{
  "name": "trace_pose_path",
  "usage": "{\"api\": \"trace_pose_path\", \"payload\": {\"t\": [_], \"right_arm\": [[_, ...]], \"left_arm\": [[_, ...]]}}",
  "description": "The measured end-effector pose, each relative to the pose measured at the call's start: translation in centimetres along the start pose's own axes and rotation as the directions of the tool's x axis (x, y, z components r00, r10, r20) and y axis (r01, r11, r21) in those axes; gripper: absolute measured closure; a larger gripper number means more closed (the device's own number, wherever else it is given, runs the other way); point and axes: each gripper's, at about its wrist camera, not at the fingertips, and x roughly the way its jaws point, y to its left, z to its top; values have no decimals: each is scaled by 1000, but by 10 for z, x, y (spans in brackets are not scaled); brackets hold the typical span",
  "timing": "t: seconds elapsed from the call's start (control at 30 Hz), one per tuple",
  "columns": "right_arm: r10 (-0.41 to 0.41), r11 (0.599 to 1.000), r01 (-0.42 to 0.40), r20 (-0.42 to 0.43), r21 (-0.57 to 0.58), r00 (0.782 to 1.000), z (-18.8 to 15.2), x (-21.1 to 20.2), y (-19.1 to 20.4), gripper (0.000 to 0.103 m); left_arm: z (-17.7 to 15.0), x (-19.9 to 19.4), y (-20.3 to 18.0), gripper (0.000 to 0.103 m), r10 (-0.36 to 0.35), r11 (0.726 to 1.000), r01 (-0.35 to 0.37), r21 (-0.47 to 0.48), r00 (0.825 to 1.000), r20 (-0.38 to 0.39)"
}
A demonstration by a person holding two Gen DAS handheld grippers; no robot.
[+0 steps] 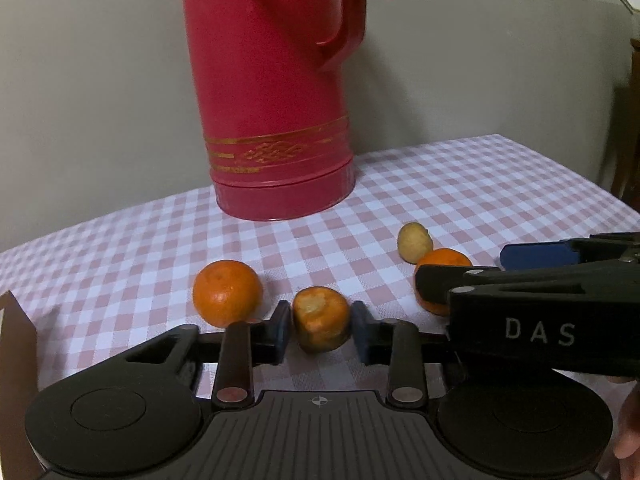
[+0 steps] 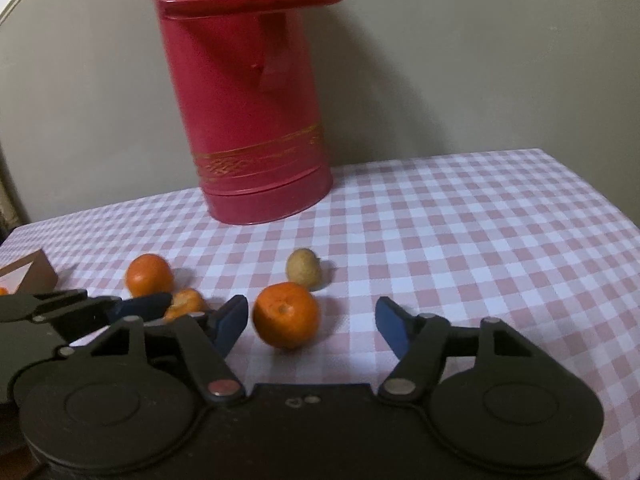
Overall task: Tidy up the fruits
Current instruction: 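Grasp a brown nut with the left tool while the right tool grasps an orange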
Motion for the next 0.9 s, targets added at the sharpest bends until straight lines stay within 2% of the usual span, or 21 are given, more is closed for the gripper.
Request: {"api": "trace_pose_path", "payload": {"t": [0.1,0.23,0.33,0.37,0.5,0.53,0.77,0.9], "right_arm": [[15,1000,-15,-12,-7,1000,1,3,0,44],[34,999,-34,-22,-20,999,1,7,5,53],[49,998,-50,-34,-27,998,2,10,10,67],[49,998,-50,-37,-25,998,2,11,11,68],[42,999,-43,-46,-11,998,1,15,8,67],[41,999,-41,-48,-12,998,1,16,8,70],[32,999,-34,-52,-28,998,0,18,10,74],[14,997,-18,-44,-73,999,-1,17,14,75]], "left_arm": [[-4,-4,8,71,24,999,-24,-29,1000,-6],[-8,-8,19,71,30,998,-30,-56,999,-11],[-8,-8,17,71,39,998,-39,-45,999,-12],[-8,-8,17,71,39,998,-40,-42,999,-12],[-8,-9,19,71,37,998,-37,-40,999,-12],[-8,-8,20,71,36,998,-36,-43,999,-13],[-7,-6,18,71,38,999,-39,-38,999,-14],[-8,-10,19,72,30,998,-29,-50,1000,6]]}}
